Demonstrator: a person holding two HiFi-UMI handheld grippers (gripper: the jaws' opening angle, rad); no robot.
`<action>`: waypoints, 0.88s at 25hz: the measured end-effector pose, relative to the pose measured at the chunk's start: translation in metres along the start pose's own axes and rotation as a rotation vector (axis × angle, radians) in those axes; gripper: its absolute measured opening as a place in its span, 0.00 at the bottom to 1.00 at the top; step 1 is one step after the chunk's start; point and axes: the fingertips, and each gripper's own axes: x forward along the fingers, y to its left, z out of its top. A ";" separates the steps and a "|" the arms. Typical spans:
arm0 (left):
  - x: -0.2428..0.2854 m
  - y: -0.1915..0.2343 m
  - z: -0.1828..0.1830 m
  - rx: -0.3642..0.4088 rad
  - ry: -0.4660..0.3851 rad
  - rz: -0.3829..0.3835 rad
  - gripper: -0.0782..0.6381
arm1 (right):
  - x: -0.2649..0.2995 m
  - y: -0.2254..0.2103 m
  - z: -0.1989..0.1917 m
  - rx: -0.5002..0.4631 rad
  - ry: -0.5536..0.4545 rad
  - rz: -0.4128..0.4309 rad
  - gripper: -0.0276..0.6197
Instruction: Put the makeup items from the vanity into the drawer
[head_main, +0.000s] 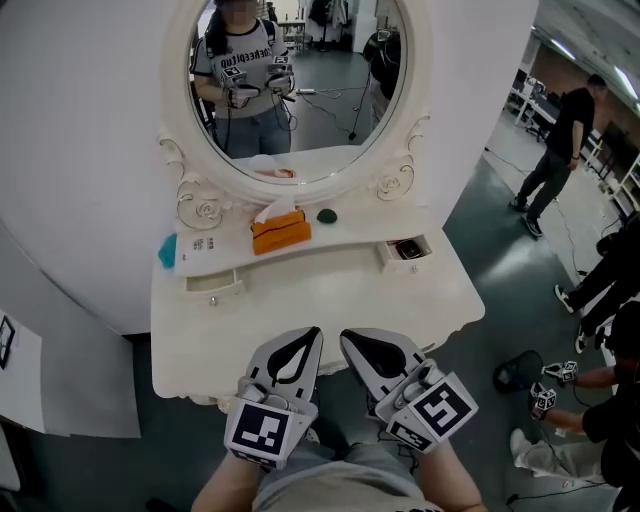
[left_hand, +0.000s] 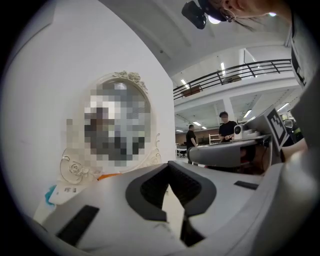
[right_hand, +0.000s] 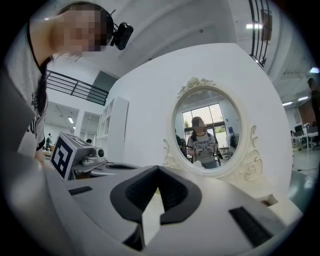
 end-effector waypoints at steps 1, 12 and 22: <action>0.000 0.001 -0.001 -0.005 -0.002 -0.012 0.16 | 0.002 -0.001 0.000 -0.004 0.001 -0.011 0.07; 0.017 0.008 -0.005 -0.022 -0.002 -0.067 0.16 | 0.009 -0.020 -0.009 0.007 0.030 -0.082 0.09; 0.051 0.031 -0.004 -0.027 0.014 -0.025 0.16 | 0.034 -0.056 -0.013 0.019 0.033 -0.050 0.09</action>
